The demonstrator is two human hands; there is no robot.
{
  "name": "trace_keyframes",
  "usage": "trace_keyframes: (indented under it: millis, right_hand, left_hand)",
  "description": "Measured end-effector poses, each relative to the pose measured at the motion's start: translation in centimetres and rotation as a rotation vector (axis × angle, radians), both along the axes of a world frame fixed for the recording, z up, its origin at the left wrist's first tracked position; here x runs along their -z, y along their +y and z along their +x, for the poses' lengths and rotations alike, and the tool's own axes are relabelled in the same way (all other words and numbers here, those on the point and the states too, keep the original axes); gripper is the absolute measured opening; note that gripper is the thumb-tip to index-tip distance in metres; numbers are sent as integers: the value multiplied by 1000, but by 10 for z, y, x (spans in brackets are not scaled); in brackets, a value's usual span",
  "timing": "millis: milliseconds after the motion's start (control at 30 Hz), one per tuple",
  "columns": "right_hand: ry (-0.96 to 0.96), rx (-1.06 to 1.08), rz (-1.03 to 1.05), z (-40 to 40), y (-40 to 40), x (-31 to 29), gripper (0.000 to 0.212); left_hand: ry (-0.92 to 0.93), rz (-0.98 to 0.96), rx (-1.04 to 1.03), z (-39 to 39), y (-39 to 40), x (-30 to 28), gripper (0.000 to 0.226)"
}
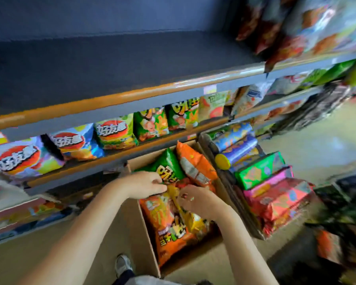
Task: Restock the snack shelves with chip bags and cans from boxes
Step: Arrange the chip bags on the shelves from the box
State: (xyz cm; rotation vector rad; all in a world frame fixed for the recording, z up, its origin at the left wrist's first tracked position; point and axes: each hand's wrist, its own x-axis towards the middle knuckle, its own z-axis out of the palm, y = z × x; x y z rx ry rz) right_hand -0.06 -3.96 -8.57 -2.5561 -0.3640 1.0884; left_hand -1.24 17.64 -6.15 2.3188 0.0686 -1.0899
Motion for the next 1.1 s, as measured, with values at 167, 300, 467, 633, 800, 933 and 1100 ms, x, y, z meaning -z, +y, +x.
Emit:
trace_keyframes:
  millis: [167,300,467,633,800,933,1100]
  right_hand:
    - [-492,537,413,30,-126,3,13]
    - [-778,703,270,71,-223,20,34]
    - [-540,1029,-82,94,-319,35,48]
    - [-63,1140,150,68,-339,47,62]
    - [-117,1118,291,70,-319,55,50]
    - [-220,1072,382,84,-310,49,42]
    - [-199,928,325,85,-294,45,44]
  left_hand:
    - [-211,-100,-156,48,-133,14,31]
    - [-389,-173,-220,81,-235,27,21]
    - [-525,-108,-222,115,-317,60,47]
    - [-345,32,-232,144,-342,89,64]
    - [-243,204,-164,160,-340,95,72]
    - [-133,179,-199,174,-333,91,75]
    - [-95,-7,-357,172,-333,84,68]
